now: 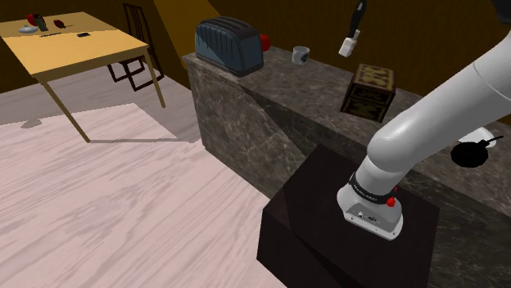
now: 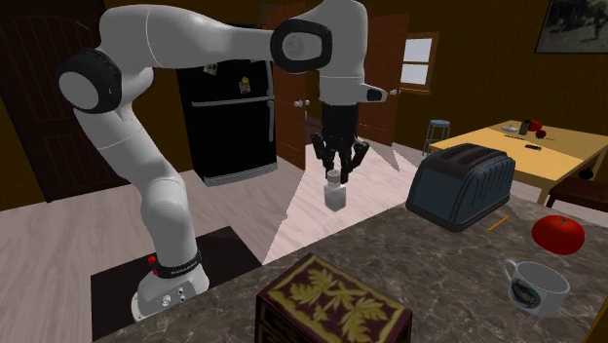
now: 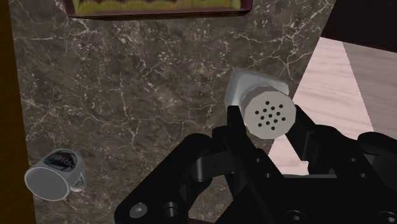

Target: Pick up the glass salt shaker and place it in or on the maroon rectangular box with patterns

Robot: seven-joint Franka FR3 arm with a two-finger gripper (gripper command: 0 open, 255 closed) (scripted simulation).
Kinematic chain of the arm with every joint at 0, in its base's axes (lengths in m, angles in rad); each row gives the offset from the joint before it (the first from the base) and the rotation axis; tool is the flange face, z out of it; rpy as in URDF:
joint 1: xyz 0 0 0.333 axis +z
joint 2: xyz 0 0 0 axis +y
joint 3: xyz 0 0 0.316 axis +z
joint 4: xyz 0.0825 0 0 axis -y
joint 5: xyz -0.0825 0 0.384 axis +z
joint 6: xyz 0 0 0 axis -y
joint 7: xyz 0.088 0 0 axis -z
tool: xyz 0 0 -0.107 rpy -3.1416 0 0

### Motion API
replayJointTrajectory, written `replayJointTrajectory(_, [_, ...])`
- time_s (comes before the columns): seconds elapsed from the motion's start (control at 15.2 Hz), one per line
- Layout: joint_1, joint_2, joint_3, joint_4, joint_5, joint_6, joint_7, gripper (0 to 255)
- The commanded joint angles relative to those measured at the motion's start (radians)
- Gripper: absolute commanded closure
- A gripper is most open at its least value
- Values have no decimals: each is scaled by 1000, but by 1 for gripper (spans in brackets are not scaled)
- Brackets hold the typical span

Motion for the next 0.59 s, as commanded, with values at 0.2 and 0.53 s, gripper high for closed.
replayJointTrajectory(0.2, [-35, 25, -92, 64, -13, -26, -134, 255])
replayJointTrajectory(0.53, [-63, 87, -198, 154, 1, -48, -279, 255])
